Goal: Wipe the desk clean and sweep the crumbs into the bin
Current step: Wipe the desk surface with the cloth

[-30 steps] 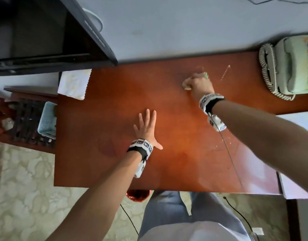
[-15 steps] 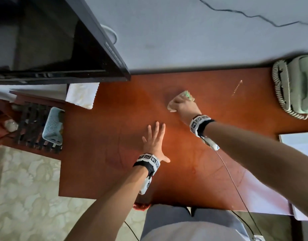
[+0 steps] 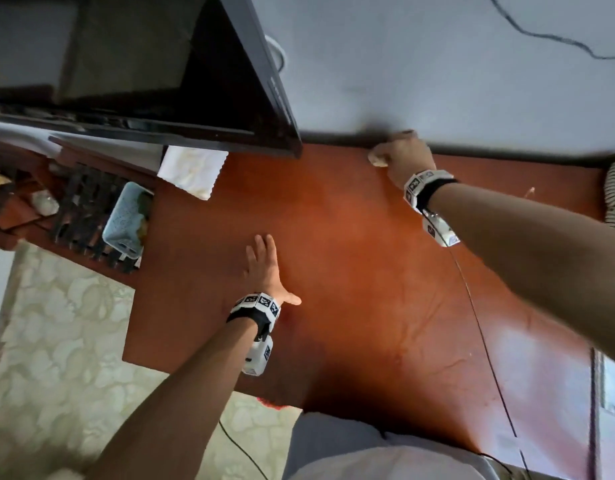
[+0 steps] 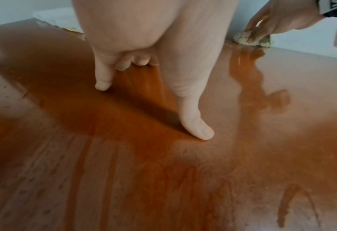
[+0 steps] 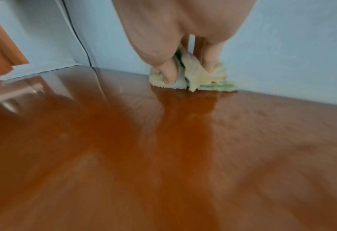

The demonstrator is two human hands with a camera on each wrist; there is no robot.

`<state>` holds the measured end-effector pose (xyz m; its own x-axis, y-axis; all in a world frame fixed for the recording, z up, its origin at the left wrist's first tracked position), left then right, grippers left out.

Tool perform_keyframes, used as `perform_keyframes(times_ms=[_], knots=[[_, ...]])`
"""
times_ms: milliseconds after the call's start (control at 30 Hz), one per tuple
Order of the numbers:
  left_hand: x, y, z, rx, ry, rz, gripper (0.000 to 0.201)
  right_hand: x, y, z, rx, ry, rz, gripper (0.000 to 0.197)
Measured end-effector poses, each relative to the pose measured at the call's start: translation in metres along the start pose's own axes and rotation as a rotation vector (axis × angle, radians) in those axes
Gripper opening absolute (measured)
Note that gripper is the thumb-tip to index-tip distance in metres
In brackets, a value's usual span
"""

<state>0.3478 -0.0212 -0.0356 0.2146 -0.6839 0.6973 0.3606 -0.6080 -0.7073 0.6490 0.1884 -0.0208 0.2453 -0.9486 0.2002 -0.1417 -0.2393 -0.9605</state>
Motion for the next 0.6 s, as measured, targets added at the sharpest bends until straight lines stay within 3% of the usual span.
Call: perform_keyframes(times_ms=[100,233,367,467,533,600], knots=[[-0.001,0.001,-0.004,0.021,0.014,0.005,0.167,-0.025,-0.003,-0.023,-0.011,0.091,-0.015,0.029],[0.000,0.001,-0.008,0.062,0.034,0.003,0.168,-0.002,0.021,-0.045,-0.051,-0.012,0.094,0.030],[0.000,0.000,-0.008,0.079,0.032,-0.006,0.169,0.084,0.061,-0.085,0.003,-0.291,-0.033,0.047],[0.001,-0.002,-0.007,0.065,0.038,-0.016,0.170,0.183,0.090,-0.132,0.062,-0.681,-0.192,0.034],[0.001,-0.004,-0.007,0.042,0.037,-0.034,0.170,0.222,0.098,-0.147,0.105,-0.793,-0.288,0.029],[0.002,-0.004,-0.006,0.037,0.039,-0.036,0.170,0.222,0.095,-0.148,0.119,-0.828,-0.272,0.027]])
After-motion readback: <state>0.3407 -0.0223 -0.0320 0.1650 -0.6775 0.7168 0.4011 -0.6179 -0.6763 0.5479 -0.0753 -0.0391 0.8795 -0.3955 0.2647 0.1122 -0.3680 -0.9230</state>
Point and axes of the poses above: each hand's wrist, its own x-axis away from the middle knuckle, its own y-axis out of the palm, z = x × y, the point moved 2 cm from there along -x, towards the middle knuckle, and after that the axes turned 7 degrees about x, right-handed, at the moved point
